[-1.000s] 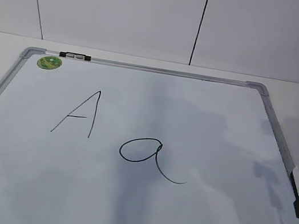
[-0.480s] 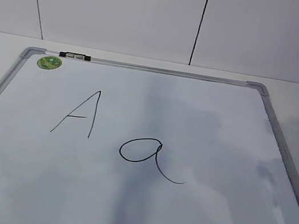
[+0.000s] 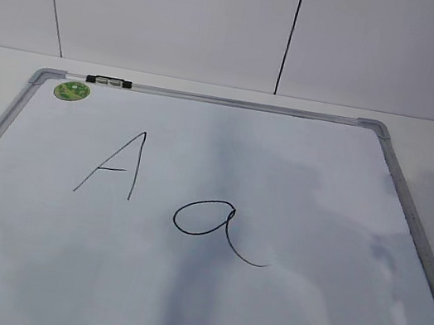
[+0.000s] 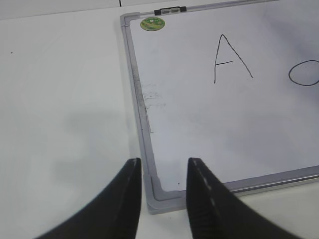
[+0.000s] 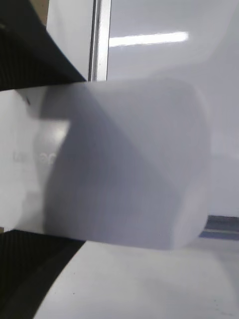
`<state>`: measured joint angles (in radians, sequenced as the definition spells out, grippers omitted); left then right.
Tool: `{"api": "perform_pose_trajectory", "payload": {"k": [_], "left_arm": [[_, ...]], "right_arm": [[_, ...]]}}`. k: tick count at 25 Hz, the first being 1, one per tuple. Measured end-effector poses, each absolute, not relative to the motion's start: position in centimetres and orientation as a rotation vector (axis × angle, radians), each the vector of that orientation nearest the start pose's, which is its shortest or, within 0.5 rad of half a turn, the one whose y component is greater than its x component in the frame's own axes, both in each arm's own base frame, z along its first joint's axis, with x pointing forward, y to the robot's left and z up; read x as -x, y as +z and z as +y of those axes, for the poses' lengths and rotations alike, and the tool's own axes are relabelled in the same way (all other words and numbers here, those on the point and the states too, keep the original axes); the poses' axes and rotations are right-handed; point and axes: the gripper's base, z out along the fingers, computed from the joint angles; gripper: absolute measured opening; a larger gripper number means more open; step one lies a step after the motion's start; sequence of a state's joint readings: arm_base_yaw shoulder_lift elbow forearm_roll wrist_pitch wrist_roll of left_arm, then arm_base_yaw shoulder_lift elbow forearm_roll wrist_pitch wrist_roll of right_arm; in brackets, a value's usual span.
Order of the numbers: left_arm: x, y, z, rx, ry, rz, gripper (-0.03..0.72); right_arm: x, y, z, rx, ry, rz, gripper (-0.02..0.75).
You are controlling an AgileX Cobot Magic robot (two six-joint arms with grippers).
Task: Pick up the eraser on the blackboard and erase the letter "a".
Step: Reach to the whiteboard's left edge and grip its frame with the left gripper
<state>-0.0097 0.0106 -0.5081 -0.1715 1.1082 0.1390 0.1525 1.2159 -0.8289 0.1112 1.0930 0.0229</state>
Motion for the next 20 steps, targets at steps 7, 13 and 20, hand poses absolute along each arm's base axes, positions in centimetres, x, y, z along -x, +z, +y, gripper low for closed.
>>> {"api": "perform_pose_trajectory", "payload": {"k": [7,13,20], "left_arm": [[0.7,27.7,-1.4,-0.168,-0.131,2.077,0.235],[0.7,27.8,-1.5,-0.167,-0.142,2.069,0.242],[0.2,30.3,-1.7,-0.161,-0.175,2.021,0.344]], "right_arm": [[-19.7,25.9,3.9,0.13,0.176,2.965,0.538],[-19.7,25.9,3.9,0.13,0.176,2.965,0.538],[-19.6,25.9,3.9,0.133,0.176,2.964,0.538]]}}
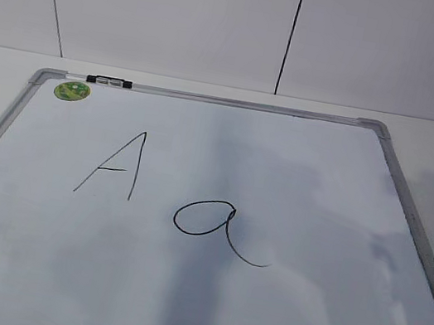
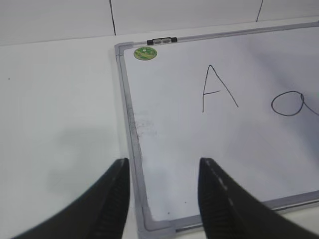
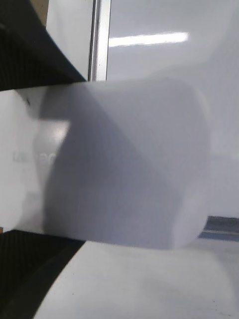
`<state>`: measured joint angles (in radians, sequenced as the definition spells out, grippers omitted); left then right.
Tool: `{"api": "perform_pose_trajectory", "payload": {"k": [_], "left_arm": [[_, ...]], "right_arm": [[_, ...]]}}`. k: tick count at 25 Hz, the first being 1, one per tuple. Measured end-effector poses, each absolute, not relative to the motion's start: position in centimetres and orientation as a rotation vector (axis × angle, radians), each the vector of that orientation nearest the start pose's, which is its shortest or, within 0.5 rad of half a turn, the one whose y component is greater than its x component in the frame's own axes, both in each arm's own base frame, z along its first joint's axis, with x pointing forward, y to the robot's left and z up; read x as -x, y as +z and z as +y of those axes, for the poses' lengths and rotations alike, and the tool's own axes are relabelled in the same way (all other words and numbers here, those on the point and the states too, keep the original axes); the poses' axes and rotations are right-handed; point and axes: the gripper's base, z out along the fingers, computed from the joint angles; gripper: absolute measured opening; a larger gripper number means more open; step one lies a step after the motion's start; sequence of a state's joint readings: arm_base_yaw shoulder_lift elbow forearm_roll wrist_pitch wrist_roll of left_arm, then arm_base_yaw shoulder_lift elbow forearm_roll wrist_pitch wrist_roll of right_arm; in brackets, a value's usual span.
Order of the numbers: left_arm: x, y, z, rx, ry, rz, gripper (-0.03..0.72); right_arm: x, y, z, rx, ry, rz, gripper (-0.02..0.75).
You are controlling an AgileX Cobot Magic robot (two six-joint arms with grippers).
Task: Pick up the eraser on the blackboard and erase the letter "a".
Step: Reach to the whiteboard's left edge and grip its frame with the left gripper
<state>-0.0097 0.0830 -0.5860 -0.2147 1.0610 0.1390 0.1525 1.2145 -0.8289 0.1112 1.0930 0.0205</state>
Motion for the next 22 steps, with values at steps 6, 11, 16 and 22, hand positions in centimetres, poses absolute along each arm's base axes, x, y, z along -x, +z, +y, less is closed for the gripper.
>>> {"api": "perform_pose_trajectory", "payload": {"k": [6,11,16,22], "left_arm": [[-3.7,32.5,-1.7,-0.128,-0.199,2.065,0.379],[-8.5,32.0,-1.9,-0.102,-0.239,2.255,0.381],[-13.0,29.8,-2.0,-0.07,-0.272,2.46,0.382],[-17.2,26.3,-2.1,-0.021,-0.302,2.657,0.383]], "right_arm": [[-19.6,25.9,3.9,0.133,0.176,2.964,0.538],[-19.7,25.9,3.9,0.133,0.176,2.962,0.538],[-19.7,25.9,3.9,0.133,0.176,2.962,0.538],[-19.7,25.9,3.9,0.133,0.176,2.962,0.538]]}}
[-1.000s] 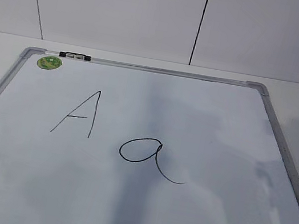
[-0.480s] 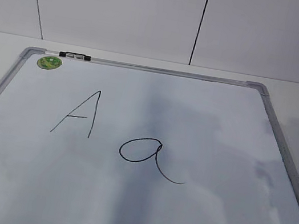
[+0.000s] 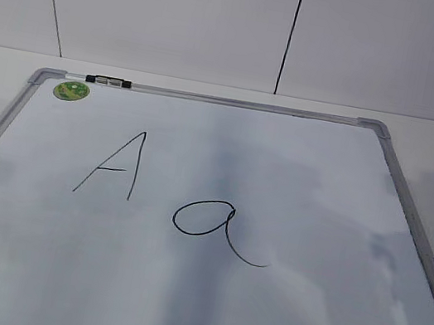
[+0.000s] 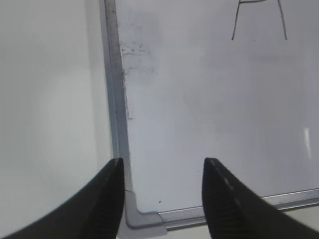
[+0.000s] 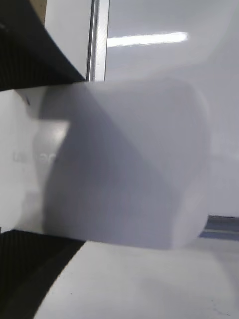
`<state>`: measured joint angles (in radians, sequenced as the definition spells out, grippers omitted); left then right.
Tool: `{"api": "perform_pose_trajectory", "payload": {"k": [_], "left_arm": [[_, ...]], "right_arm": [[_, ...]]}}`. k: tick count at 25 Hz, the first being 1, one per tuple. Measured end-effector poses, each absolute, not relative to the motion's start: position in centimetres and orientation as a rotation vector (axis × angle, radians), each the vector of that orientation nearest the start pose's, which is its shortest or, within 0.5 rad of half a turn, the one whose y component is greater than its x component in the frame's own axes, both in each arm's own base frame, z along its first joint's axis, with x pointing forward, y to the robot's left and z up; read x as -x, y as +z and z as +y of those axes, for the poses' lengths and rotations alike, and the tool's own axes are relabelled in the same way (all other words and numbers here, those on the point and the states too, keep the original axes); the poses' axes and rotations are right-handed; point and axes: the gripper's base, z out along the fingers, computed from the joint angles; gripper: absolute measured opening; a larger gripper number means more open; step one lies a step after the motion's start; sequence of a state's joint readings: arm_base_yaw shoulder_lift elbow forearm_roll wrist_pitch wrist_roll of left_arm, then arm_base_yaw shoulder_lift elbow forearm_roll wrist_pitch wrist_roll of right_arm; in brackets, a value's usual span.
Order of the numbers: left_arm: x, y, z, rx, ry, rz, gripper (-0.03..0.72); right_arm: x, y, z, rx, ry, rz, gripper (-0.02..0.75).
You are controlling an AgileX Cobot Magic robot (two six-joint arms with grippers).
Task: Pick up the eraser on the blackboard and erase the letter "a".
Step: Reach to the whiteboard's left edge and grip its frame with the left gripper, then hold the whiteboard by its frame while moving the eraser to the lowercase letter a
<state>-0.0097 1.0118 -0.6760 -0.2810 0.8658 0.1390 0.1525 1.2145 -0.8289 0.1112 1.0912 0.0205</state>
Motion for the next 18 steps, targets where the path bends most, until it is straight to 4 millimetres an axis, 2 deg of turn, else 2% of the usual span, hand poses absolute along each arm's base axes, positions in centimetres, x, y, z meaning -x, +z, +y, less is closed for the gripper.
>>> {"api": "perform_pose_trajectory", "payload": {"k": [6,11,15,18], "left_arm": [[-20.2,23.4,-2.0,0.007,-0.29,2.742,0.383],[-21.9,21.5,-1.9,0.013,-0.27,2.77,0.383],[-23.3,21.0,-1.8,0.002,-0.258,2.795,0.383],[-25.0,21.3,-1.8,-0.019,-0.243,2.798,0.383]], "right_arm": [[-19.7,25.9,3.9,0.132,0.176,2.956,0.538],[-19.8,26.0,3.9,0.131,0.177,2.948,0.538],[-19.8,26.0,3.9,0.131,0.177,2.943,0.538],[-19.8,26.0,3.9,0.131,0.177,2.943,0.538]]}}
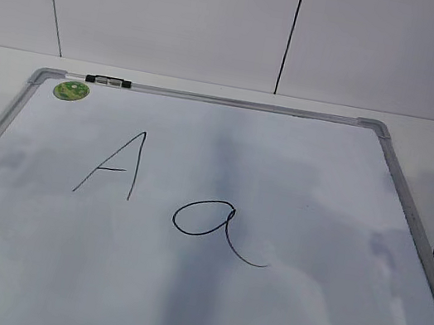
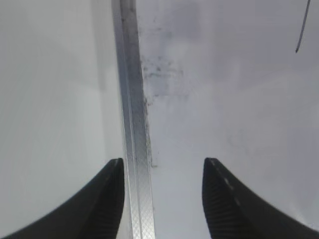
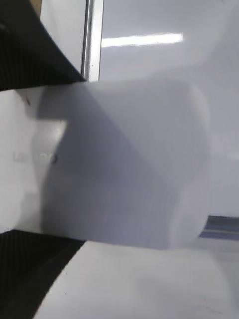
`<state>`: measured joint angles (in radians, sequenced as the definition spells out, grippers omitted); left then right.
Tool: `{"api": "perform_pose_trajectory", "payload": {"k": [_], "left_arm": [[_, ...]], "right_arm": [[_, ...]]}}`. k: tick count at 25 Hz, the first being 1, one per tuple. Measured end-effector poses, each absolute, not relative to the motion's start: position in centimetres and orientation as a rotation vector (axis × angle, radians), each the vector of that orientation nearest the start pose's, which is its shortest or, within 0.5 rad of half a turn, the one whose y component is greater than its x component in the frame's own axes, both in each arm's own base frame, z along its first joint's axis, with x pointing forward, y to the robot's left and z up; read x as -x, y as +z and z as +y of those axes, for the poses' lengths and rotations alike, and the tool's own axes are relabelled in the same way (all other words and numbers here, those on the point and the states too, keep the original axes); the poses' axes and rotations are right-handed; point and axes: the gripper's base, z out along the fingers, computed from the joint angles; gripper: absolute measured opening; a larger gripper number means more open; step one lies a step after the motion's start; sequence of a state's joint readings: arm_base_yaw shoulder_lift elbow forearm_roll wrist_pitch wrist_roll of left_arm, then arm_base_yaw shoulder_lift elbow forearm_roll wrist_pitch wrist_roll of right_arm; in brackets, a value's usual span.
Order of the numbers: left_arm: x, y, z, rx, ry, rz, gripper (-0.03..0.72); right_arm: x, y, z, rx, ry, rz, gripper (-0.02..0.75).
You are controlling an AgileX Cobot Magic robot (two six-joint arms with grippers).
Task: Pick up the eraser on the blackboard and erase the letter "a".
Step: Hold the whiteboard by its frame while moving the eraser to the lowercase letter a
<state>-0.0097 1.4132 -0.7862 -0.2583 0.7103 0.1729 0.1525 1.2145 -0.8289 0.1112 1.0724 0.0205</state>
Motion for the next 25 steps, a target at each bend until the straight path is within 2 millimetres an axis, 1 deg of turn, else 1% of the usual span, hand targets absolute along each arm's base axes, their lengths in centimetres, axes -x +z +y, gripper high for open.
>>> {"api": "perform_pose_trajectory", "payload": {"k": [6,10,13,16,19,21,25], "left_arm": [[-28.4,21.6,-1.9,-0.047,-0.255,2.859,0.383],[-30.6,21.0,-1.9,-0.072,-0.256,2.924,0.382],[-31.8,20.4,-1.8,-0.089,-0.259,2.989,0.375],[-32.6,19.6,-1.4,-0.075,-0.262,3.028,0.372],[-33.0,19.1,-0.5,-0.051,-0.265,3.051,0.37],[-33.2,19.0,0.1,-0.036,-0.29,3.05,0.361],[-33.3,18.6,0.6,-0.037,-0.35,3.043,0.34]], "right_arm": [[-19.8,26.0,3.9,0.131,0.177,2.943,0.538],[-19.9,26.0,3.9,0.13,0.177,2.939,0.537],[-19.9,26.0,3.9,0.13,0.177,2.939,0.538],[-19.9,26.0,4.0,0.13,0.177,2.937,0.537],[-19.9,26.0,4.0,0.13,0.177,2.937,0.538],[-19.9,26.0,4.0,0.13,0.177,2.937,0.537],[-19.9,26.0,4.0,0.13,0.177,2.937,0.538]]}}
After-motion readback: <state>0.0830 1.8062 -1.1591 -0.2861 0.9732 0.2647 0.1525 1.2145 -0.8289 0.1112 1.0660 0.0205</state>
